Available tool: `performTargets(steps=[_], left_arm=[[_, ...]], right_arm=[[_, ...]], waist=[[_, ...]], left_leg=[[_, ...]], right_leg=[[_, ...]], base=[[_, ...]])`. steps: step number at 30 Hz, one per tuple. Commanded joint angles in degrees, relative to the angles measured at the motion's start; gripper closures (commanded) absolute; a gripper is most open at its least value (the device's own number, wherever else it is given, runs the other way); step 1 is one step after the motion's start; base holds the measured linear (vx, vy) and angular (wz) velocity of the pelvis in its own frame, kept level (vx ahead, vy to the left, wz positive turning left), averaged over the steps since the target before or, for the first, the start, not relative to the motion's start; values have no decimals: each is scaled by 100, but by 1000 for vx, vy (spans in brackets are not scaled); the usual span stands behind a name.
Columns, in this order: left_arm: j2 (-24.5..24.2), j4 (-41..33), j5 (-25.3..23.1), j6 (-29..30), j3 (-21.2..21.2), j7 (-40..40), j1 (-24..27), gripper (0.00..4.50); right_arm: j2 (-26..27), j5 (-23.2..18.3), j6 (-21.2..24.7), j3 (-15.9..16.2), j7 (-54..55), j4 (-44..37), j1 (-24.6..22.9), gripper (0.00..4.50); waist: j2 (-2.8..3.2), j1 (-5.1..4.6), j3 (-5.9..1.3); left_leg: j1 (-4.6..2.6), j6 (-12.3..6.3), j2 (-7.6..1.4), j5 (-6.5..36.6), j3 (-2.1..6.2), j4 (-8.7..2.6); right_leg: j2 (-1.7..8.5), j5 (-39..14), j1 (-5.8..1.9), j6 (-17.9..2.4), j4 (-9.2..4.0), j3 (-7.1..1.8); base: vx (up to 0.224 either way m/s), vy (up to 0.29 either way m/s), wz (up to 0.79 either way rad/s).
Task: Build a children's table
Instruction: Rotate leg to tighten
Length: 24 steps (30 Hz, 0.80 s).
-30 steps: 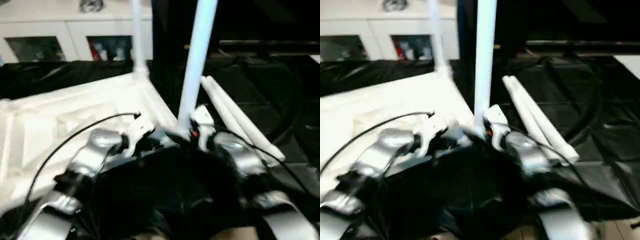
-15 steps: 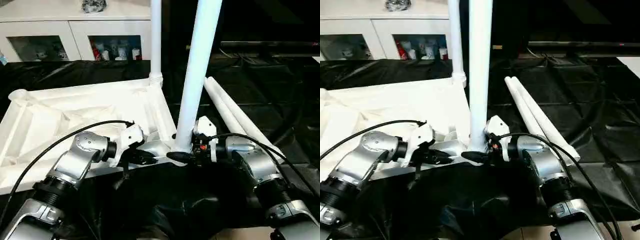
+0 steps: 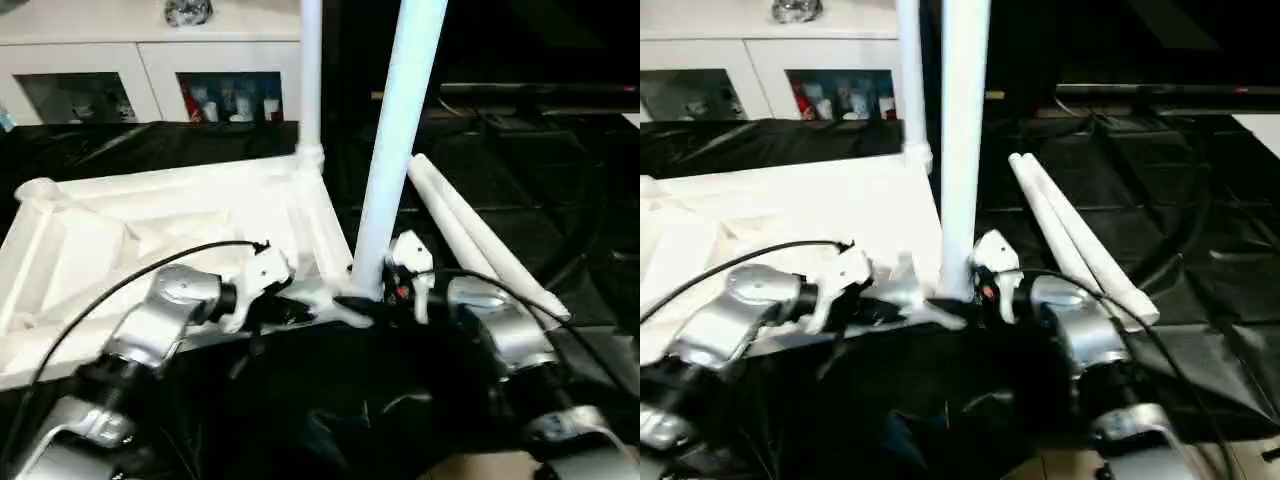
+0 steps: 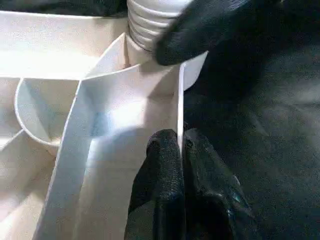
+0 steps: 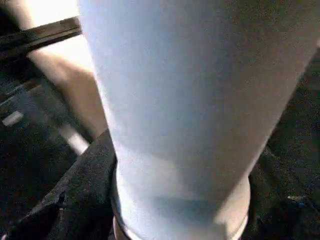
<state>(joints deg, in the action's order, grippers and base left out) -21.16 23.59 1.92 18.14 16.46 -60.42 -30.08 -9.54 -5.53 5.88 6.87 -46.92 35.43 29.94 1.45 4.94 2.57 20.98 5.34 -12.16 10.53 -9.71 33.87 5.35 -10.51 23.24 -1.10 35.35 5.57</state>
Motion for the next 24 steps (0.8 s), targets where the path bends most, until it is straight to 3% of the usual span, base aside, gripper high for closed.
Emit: performTargets(steps=[1, 2, 5, 9, 11, 12, 13, 17, 20, 22, 24], left_arm=[[330, 3, 13, 46, -83, 410, -335, 450], [433, 108, -42, 63, -96, 607, -418, 450], [835, 500, -187, 137, -158, 1309, -719, 450], [1053, 690, -216, 128, -175, 1578, -859, 450], [1137, 732, -233, 72, -161, 1580, -887, 450], [1149, 733, -229, 44, -157, 1551, -887, 450], [1148, 724, -225, 27, -155, 1529, -880, 450], [1058, 668, -167, -91, -132, 1343, -798, 450], [786, 433, -84, -267, -85, 834, -610, 450], [657, 264, -5, -264, -101, 593, -511, 450], [545, 133, 66, -288, -100, 383, -426, 450]], right_arm=[[408, -9, 114, -13, 649, 406, 143, 173], [545, -21, 114, -84, 917, 546, 208, 173], [1046, -43, 174, -303, 1953, 1036, 469, 173], [1313, 76, 21, -253, 2232, 1260, 611, 173], [1400, 260, -220, -81, 2072, 1296, 633, 173], [1405, 288, -289, -59, 1977, 1303, 637, 173], [1400, 274, -290, -65, 1910, 1293, 635, 118], [1310, 170, -282, -146, 1633, 1329, 703, 86], [1000, 239, -321, 10, 1087, 1187, 699, 57], [816, 274, -369, 85, 731, 1100, 670, 57], [642, 259, -418, 168, 325, 957, 611, 57]], waist=[[-26, -10, -347], [-17, -21, -350], [-13, -35, -359], [-12, -18, -377], [-19, -11, -380], [-13, -9, -377], [-13, -9, -377], [-18, -17, -361], [-22, -20, -363], [-21, -42, -372], [-6, -34, -390]], left_leg=[[-22, -74, -72, 1088, -3, -418], [-34, -30, -64, 1200, 4, -417], [-49, -18, -61, 1080, -6, -413], [-25, -75, -63, 1001, -4, -403], [-10, -130, -63, 951, -6, -400], [-13, -149, -65, 960, -7, -401], [-13, -149, -65, 960, -7, -401], [-15, -194, -66, 1127, -3, -414], [-8, -220, -67, 1098, 2, -415], [21, -263, -78, 1021, 10, -410], [-15, -346, -95, 899, -4, -386]], right_leg=[[300, -1370, -332, -1102, -441, -289], [310, -1676, -329, -980, -482, -281], [293, -1476, -299, -1008, -474, -298], [293, -1155, -323, -1051, -442, -292], [296, -1001, -339, -1081, -427, -286], [297, -997, -334, -1097, -429, -286], [297, -997, -334, -1097, -429, -286], [299, -1215, -340, -1071, -455, -286], [303, -1251, -345, -1063, -460, -285], [305, -1058, -368, -1112, -427, -284], [295, -712, -347, -1265, -390, -292]], base=[[0, 0, 0], [0, 0, 0], [0, 0, 0], [0, 0, 0], [0, 0, 0], [0, 0, 0], [0, 0, 0], [0, 0, 0], [0, 0, 0], [0, 0, 0], [0, 0, 0]])
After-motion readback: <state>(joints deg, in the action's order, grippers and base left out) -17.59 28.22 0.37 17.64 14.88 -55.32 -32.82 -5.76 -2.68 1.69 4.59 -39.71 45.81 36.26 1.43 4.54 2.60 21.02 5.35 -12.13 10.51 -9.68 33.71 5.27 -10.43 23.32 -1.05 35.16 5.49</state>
